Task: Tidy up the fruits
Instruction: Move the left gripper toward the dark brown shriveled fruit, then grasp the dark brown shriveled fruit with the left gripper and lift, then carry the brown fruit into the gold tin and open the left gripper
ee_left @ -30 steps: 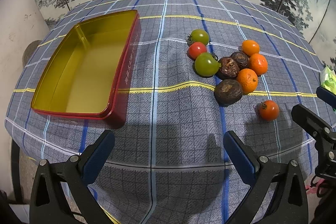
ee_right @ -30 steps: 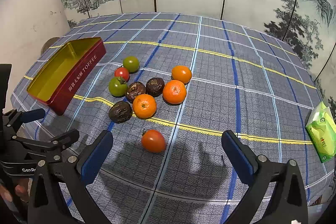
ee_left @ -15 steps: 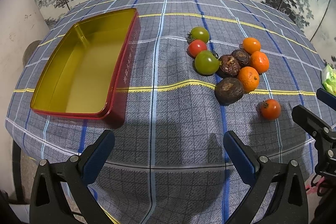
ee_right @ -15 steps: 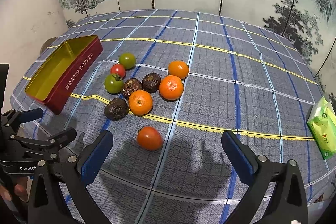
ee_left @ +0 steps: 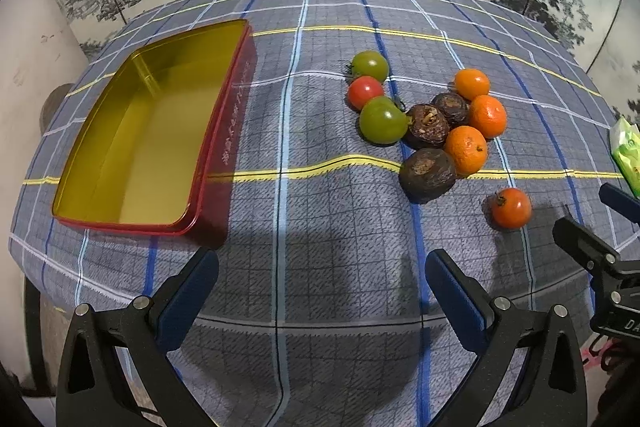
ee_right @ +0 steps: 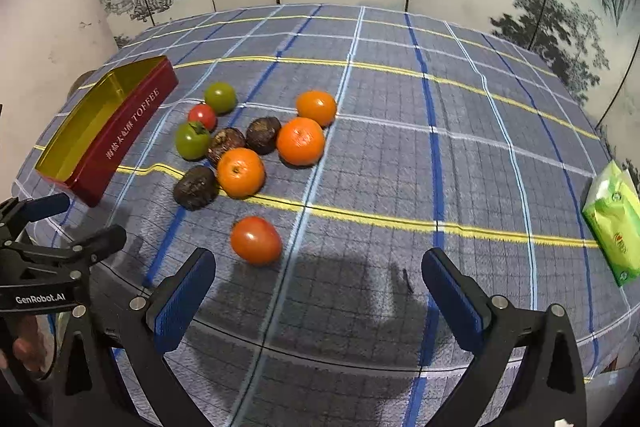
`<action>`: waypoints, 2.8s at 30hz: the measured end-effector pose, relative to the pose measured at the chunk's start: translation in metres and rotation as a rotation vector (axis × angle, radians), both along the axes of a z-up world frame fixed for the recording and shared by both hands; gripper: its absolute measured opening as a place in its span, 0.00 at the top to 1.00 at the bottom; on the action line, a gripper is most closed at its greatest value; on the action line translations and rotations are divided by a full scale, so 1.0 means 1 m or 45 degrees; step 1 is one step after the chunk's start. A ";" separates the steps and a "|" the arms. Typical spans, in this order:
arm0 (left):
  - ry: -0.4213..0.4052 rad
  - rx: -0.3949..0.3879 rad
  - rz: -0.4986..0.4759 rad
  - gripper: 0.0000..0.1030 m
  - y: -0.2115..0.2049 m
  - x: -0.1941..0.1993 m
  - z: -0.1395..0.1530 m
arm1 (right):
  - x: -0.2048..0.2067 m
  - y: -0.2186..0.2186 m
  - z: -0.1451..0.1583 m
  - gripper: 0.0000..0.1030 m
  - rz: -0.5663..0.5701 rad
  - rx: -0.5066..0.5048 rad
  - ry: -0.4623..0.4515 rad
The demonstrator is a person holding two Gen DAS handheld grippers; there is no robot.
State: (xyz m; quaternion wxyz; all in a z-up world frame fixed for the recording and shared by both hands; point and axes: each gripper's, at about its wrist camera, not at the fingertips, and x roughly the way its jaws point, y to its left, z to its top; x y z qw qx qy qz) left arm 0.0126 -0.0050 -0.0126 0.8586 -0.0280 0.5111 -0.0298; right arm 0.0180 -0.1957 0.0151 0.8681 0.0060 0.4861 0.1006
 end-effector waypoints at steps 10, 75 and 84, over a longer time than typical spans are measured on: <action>-0.081 0.002 -0.148 0.18 -0.023 0.013 0.003 | 0.001 -0.012 -0.011 0.01 -0.029 0.027 0.039; -0.080 -0.040 -0.222 0.68 -0.006 0.045 0.034 | 0.039 -0.037 -0.054 0.00 -0.110 -0.069 0.130; -0.128 0.048 -0.015 0.68 0.073 0.055 0.052 | 0.040 -0.037 -0.054 0.00 -0.110 -0.069 0.123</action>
